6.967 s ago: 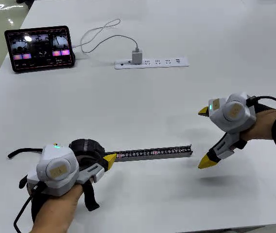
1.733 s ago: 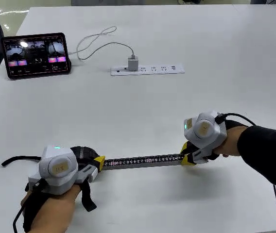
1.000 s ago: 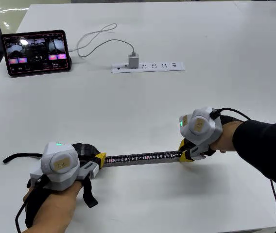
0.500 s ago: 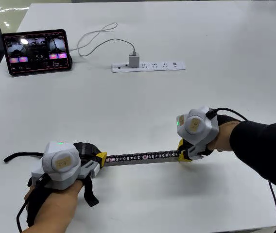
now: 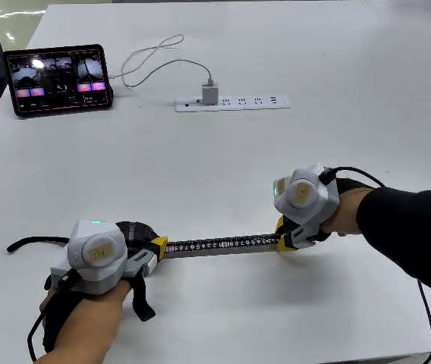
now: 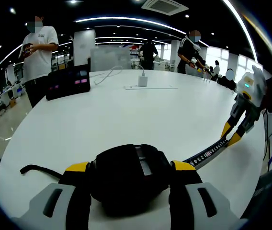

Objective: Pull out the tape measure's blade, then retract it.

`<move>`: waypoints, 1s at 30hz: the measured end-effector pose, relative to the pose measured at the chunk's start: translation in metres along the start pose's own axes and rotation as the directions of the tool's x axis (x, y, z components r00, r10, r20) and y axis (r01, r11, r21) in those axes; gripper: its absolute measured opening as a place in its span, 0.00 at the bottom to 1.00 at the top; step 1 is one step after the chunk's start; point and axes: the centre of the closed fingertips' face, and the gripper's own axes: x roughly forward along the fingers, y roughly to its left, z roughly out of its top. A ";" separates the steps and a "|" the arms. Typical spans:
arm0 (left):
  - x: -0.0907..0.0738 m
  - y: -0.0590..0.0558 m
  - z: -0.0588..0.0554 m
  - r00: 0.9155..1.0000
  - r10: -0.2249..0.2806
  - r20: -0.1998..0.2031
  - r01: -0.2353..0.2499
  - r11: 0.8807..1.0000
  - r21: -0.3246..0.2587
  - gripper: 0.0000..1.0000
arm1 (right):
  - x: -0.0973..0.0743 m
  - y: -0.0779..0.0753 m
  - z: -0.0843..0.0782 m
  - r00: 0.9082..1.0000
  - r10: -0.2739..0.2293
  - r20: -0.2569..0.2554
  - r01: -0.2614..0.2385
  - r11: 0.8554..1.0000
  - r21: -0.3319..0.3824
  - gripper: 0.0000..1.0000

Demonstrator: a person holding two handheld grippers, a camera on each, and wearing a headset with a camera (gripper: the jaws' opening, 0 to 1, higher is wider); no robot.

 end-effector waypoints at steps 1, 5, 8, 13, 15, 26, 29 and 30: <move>0.000 0.000 0.000 1.000 0.000 0.000 0.000 1.000 0.000 0.61 | 0.000 0.000 0.001 1.000 0.000 -0.002 0.000 1.000 -0.002 0.09; 0.000 0.000 0.000 1.000 -0.002 -0.001 0.002 1.000 0.003 0.61 | 0.001 0.001 0.002 1.000 0.006 -0.001 -0.006 1.000 -0.018 0.09; 0.000 0.000 0.000 1.000 0.001 -0.001 -0.001 1.000 0.005 0.61 | 0.001 0.001 0.003 1.000 0.009 0.005 -0.009 1.000 -0.024 0.09; 0.000 0.000 0.000 1.000 0.001 -0.001 -0.001 1.000 0.005 0.61 | 0.002 0.002 0.004 1.000 0.007 0.001 -0.007 1.000 -0.018 0.09; 0.000 0.000 0.000 1.000 0.002 -0.001 -0.002 1.000 0.004 0.61 | 0.002 0.002 0.005 1.000 0.008 0.001 -0.008 1.000 -0.019 0.09; 0.000 0.000 -0.001 1.000 -0.002 -0.009 0.002 1.000 0.004 0.61 | 0.003 0.002 0.009 1.000 0.000 0.003 0.000 1.000 0.005 0.09; 0.000 0.000 0.000 1.000 -0.002 -0.002 0.002 1.000 0.006 0.61 | 0.004 0.002 0.010 1.000 0.005 0.001 -0.005 1.000 0.002 0.09; 0.000 0.000 0.000 1.000 -0.002 -0.002 0.002 1.000 0.005 0.61 | 0.004 0.002 0.010 1.000 0.007 0.002 -0.007 1.000 0.001 0.09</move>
